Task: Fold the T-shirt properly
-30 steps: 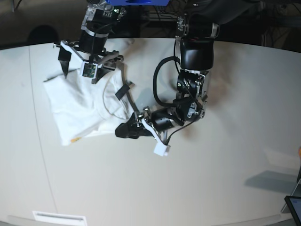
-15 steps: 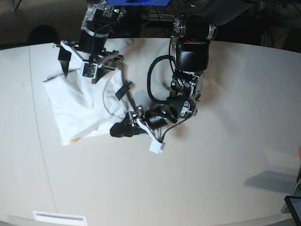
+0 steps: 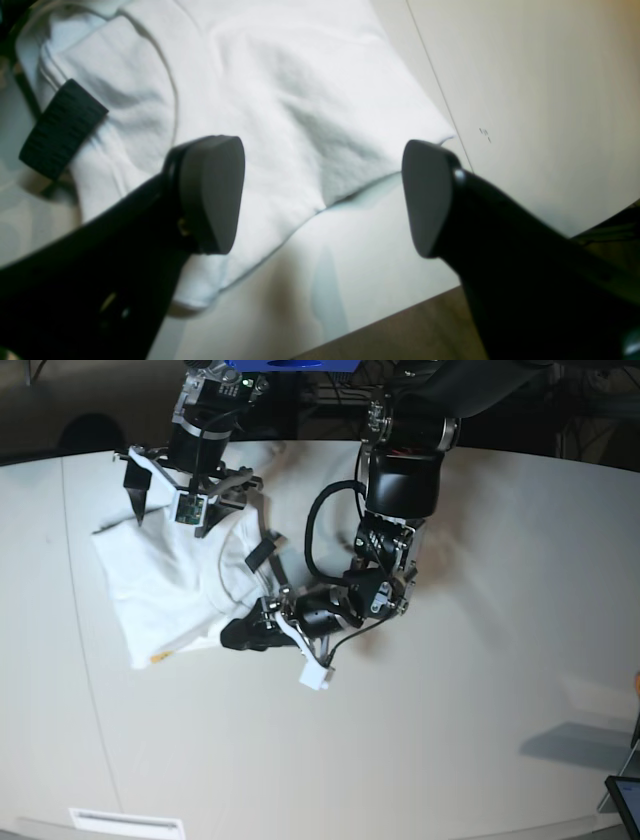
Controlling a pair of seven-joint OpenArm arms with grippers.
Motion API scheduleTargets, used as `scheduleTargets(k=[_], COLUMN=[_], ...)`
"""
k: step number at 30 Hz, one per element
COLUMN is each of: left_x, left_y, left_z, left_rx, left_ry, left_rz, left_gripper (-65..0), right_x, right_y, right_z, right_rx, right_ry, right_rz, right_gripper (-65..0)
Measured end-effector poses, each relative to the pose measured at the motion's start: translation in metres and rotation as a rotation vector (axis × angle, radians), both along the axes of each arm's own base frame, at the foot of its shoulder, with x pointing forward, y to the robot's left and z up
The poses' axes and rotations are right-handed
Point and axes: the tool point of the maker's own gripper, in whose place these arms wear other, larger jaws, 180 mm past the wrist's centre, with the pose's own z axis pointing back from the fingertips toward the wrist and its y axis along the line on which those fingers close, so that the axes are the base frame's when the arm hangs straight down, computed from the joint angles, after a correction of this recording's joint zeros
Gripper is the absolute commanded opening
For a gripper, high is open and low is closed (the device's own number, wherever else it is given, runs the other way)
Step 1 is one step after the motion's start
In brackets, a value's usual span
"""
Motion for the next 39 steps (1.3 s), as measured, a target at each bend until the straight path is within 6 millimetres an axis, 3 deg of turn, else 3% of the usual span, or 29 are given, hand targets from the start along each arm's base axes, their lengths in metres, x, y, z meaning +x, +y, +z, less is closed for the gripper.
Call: scheduleTargets(k=[3,8,11,26,32,36,39], left_x=[0.000,-0.001,-0.001,0.018,0.032,0.034,0.035], left_y=[0.000,0.000,0.000,0.002,0.001,0.016,0.040], left_z=[-0.001,-0.001,-0.001,0.015,0.033,0.008,-0.005], left_rx=[0.002,0.004,0.003,-0.009,-0.022,-0.001,-0.120], left_ry=[0.001,0.002,0.002,-0.047,-0.082,0.090,0.226], left_rz=[0.000,-0.001,-0.001,0.031,0.035,0.145,0.303], left_gripper=[-55.9,-58.3,-65.0,-65.0,-65.0,-65.0,-65.0], right_x=[0.000,0.000,0.000,0.000,0.000,0.000,-0.001], right_y=[0.000,0.000,0.000,0.000,0.000,0.000,0.000], right_z=[0.000,0.000,0.000,0.000,0.000,0.000,-0.001], right_rx=[0.000,0.000,0.000,0.000,0.000,0.000,0.000], right_ry=[0.000,0.000,0.000,0.000,0.000,0.001,0.003], right_rz=[0.000,0.000,0.000,0.000,0.000,0.000,-0.001], right_gripper=[-19.3,-19.3,-19.3,-19.3,-19.3,-19.0,-19.0])
